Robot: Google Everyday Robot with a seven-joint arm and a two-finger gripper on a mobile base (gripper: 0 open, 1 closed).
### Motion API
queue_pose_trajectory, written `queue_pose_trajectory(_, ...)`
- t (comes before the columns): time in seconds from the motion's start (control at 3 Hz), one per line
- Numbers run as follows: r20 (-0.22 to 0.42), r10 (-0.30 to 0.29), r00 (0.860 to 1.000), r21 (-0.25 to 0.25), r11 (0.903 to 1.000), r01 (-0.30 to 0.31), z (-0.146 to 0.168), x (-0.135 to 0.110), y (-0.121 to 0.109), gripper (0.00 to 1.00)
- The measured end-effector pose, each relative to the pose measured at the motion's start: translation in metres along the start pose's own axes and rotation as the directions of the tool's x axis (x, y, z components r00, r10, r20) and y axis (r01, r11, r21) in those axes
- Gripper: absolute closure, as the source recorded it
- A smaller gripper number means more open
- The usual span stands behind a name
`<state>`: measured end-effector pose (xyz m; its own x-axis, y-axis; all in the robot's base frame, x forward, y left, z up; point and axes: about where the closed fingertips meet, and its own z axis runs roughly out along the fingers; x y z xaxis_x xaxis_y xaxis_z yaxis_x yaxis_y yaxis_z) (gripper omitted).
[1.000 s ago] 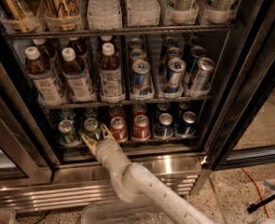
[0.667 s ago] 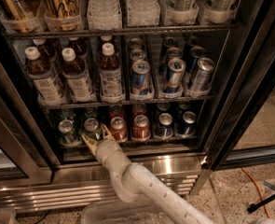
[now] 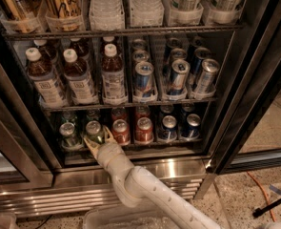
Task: Pick green can from bottom shelf of fridge
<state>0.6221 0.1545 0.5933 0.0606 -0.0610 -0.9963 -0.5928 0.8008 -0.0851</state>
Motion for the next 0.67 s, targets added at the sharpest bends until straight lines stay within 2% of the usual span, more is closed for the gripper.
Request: queue_pose_trajectory(0.67,0.008,-0.016,1.0,-0.022,0.9996,0.016,-0.0064,-0.0134,0.001,1.0)
